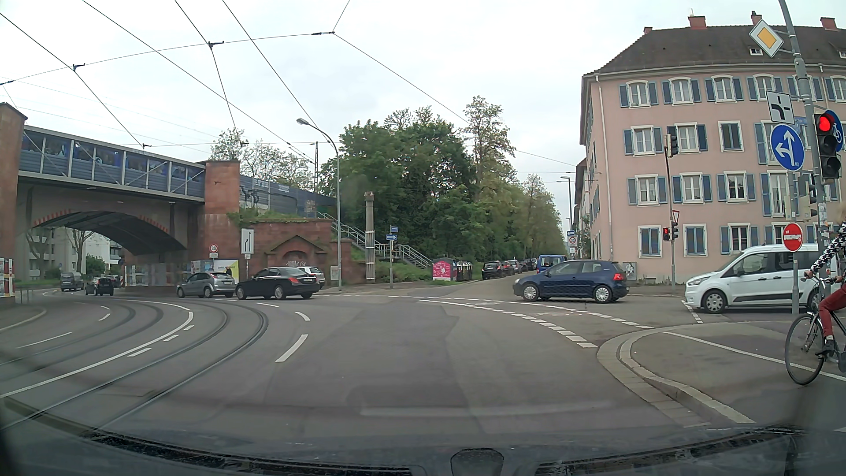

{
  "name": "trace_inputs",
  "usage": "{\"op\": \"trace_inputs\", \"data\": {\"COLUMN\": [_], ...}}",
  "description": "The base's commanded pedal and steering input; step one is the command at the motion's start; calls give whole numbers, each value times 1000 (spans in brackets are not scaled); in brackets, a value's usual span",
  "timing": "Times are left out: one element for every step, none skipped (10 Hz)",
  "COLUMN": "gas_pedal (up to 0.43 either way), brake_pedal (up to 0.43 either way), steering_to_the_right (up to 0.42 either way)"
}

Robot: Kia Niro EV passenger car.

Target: Follow the waypoints while adhering to traffic rules and regulations

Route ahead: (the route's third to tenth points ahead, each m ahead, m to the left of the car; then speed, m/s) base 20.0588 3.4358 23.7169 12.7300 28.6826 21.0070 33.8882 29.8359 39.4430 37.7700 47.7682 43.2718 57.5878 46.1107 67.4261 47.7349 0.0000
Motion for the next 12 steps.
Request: {"op": "trace_inputs", "data": {"gas_pedal": [0, 0, 0, 0, 0, 0, 0, 0, 0, 0, 0, 0], "brake_pedal": [238, 244, 244, 238, 238, 244, 244, 244, 244, 244, 244, 238], "steering_to_the_right": [-8, -8, -8, -8, -8, -8, -8, -8, -8, -8, -8, -8]}}
